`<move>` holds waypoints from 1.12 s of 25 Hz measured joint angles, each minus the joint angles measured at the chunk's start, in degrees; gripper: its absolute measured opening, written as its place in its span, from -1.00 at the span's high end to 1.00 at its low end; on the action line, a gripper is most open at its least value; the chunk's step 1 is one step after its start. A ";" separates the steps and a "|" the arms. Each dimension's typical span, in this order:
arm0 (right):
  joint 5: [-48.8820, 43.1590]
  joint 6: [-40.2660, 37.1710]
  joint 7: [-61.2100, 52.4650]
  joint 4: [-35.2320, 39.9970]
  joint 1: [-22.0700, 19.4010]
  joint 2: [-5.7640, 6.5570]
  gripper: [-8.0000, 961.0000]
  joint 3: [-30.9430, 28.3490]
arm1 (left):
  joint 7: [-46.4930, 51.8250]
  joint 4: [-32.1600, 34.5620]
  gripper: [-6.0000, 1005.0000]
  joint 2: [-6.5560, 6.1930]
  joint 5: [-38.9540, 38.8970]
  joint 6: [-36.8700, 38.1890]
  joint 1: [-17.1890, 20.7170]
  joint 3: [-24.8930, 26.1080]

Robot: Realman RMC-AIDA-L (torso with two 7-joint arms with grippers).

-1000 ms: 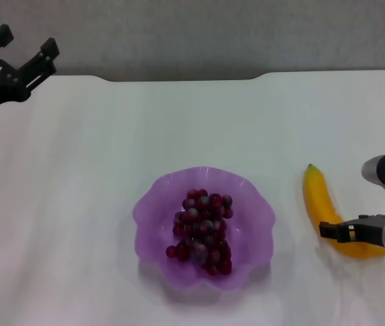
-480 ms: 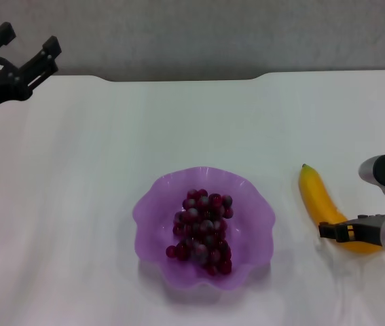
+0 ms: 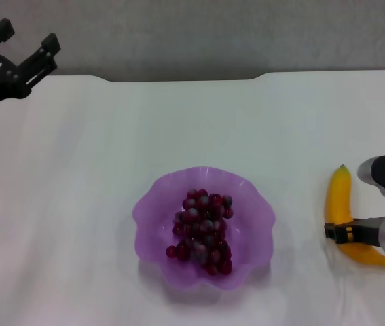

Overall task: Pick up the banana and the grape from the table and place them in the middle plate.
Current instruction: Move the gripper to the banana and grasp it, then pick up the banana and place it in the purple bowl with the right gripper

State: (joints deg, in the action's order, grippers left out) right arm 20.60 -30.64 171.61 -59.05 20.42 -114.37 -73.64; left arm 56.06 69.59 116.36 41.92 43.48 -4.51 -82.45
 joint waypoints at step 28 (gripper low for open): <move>-5.36 -1.85 0.21 -23.20 -10.85 2.59 -0.07 3.21 | 0.01 0.19 -0.63 -0.09 0.00 0.64 0.87 0.17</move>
State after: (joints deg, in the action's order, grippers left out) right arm 15.24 -32.49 171.83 -82.25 9.57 -111.78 -70.43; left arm 56.07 69.78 116.28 41.92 44.13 -3.63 -82.28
